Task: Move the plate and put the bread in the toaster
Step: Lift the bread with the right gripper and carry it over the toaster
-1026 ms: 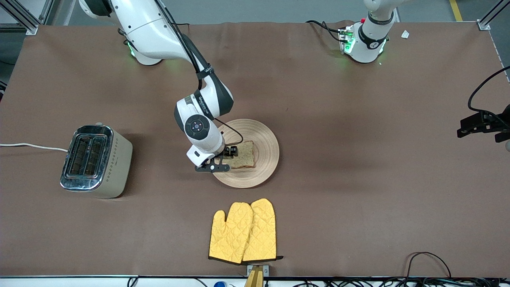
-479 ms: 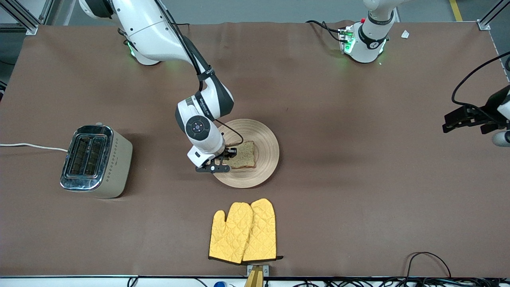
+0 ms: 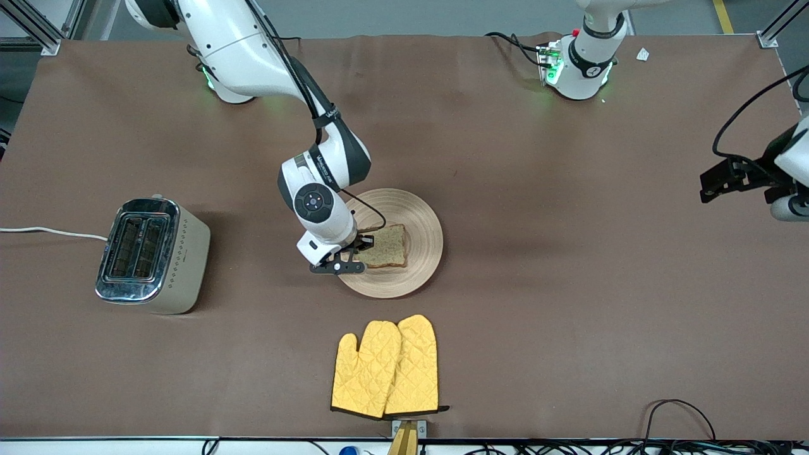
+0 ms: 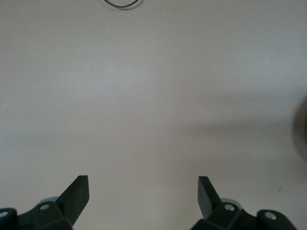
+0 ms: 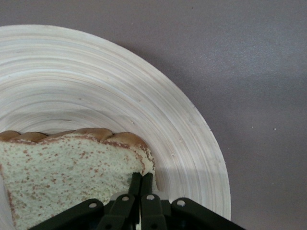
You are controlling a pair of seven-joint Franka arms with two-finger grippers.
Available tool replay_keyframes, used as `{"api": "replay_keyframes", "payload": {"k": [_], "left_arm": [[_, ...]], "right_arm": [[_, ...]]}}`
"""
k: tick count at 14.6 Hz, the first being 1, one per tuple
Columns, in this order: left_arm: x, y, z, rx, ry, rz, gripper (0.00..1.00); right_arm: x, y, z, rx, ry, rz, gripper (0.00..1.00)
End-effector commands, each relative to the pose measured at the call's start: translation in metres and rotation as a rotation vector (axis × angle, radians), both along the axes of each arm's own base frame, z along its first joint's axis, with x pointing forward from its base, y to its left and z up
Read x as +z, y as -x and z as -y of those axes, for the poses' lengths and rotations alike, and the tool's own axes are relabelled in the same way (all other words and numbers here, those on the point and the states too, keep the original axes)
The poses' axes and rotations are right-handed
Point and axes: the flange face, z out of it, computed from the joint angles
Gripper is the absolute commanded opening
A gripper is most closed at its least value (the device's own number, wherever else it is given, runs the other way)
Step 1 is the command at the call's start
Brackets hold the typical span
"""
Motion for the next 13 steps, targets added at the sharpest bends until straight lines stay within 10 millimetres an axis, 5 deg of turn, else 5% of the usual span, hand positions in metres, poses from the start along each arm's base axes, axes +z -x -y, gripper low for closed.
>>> {"api": "replay_keyframes", "payload": {"k": [1, 4, 8, 13], "left_arm": [[0.001, 0.031, -0.002, 0.022, 0.032, -0.023, 1.00], [-0.001, 0.054, -0.002, 0.036, 0.055, -0.037, 1.00], [-0.001, 0.070, 0.024, 0.085, 0.046, -0.037, 1.00], [0.001, 0.071, 0.018, 0.043, 0.048, -0.043, 1.00]], "right_arm": [[0.026, 0.000, 0.007, -0.008, 0.025, -0.026, 0.00], [0.072, -0.006, 0.021, -0.002, 0.103, -0.020, 0.00], [0.136, -0.026, 0.047, -0.009, 0.236, -0.037, 0.00], [0.197, -0.042, 0.086, 0.087, 0.483, -0.057, 0.00]]}}
